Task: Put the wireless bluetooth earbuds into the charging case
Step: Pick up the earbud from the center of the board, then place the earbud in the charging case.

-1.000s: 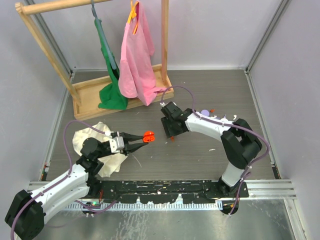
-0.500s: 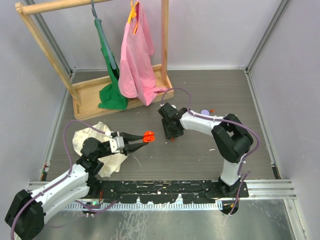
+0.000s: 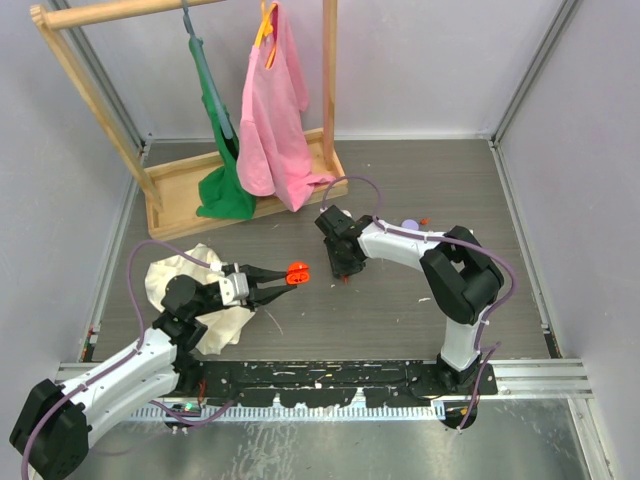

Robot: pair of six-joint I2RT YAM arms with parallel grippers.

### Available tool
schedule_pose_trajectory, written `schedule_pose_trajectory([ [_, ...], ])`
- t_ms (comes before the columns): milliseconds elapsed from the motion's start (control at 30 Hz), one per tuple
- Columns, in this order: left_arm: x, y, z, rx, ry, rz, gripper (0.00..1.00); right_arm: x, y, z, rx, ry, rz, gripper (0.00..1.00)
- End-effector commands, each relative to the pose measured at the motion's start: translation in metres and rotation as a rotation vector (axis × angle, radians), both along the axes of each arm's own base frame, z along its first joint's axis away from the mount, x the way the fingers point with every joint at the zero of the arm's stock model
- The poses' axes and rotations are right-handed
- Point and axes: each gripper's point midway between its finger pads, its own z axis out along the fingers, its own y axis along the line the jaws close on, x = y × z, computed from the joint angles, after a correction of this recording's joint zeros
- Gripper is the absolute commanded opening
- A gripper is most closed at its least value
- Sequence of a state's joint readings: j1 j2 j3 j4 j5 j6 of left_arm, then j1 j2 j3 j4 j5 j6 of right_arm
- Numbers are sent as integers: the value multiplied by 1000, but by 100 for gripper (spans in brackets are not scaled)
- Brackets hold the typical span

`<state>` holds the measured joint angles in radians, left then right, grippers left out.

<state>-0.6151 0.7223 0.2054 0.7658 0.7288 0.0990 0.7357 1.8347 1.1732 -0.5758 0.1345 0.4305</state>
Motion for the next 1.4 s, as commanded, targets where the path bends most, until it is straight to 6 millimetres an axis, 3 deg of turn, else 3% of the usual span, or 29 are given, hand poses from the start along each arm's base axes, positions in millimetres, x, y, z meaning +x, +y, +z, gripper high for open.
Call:
schedule_pose_trajectory([
  [0, 2, 1, 12, -28, -50, 20, 0, 4, 7, 4, 18, -10, -11, 31],
  [167, 2, 1, 12, -29, -50, 22, 0, 4, 8, 16, 23, -38, -4, 25],
  [367, 4, 0, 11, -31, -39, 21, 0, 8, 13, 46, 53, -118, 10, 21],
  [767, 13, 0, 10, -35, -38, 57, 0, 11, 27, 159, 178, -478, 25, 20],
  [1000, 21, 2, 15, -53, -47, 98, 0, -8, 40, 226, 285, -680, 50, 21],
  [1167, 25, 4, 18, -67, -44, 126, 0, -33, 51, 272, 421, -815, 89, 20],
  [1367, 29, 7, 20, -79, -36, 154, 0, -58, 61, 299, 513, -908, 152, 20],
])
